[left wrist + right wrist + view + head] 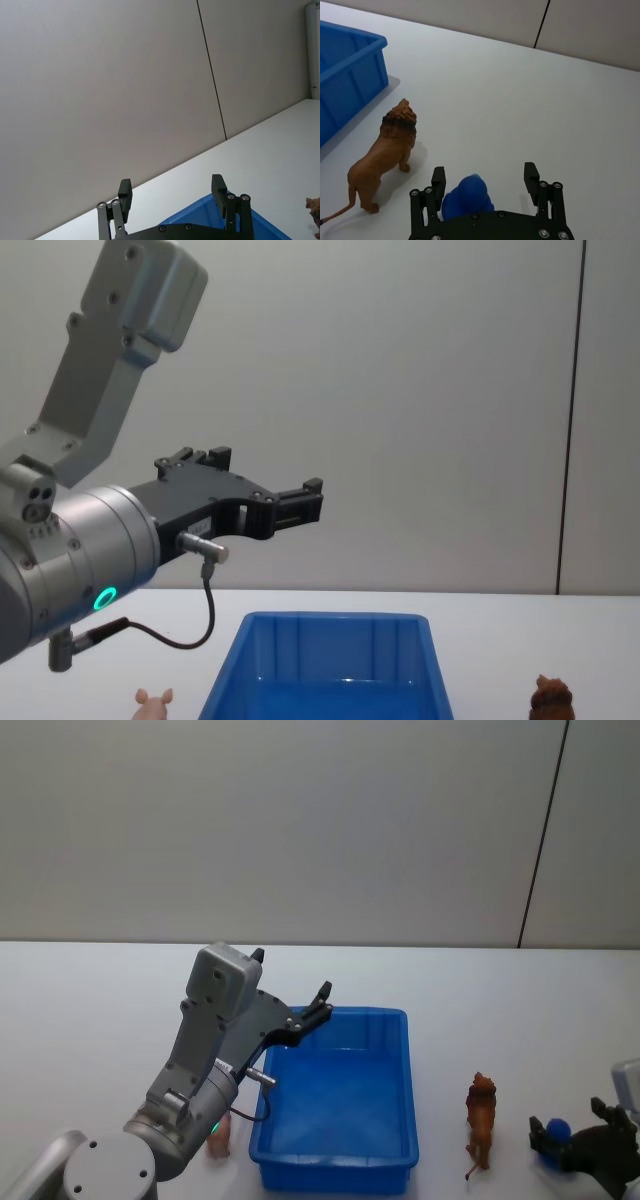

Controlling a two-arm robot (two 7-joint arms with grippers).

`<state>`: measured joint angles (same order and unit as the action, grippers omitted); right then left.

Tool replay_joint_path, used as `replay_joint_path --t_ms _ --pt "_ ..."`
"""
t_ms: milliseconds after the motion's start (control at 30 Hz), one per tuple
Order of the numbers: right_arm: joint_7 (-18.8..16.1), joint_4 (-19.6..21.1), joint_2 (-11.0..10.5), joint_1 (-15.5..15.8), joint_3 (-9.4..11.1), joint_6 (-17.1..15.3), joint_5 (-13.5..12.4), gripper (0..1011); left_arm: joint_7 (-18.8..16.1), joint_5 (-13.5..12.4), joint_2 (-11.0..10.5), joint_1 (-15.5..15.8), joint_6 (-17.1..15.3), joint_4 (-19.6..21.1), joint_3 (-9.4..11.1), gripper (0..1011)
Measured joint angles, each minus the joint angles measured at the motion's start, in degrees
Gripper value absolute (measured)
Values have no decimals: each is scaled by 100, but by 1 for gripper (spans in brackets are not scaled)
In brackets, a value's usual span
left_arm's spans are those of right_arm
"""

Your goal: Pick up the two dolls from the table and place them into the box.

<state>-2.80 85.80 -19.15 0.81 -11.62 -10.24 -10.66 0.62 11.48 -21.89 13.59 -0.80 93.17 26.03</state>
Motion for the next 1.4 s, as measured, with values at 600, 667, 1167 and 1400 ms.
replay_joint_path --t_ms 600,667,1167,1400 --pt "-436 -531 61 -85 3 557 -136 481 0 0 0 0 0 0 0 1001" --pt "-480 -566 67 -92 -1 613 -135 422 0 0 0 0 0 0 0 1001" --pt "-601 -516 96 -112 -20 822 -53 222 0 0 0 0 0 0 0 1001" --pt "-585 -279 114 -122 -20 890 -47 194 0 0 0 0 0 0 0 1001"
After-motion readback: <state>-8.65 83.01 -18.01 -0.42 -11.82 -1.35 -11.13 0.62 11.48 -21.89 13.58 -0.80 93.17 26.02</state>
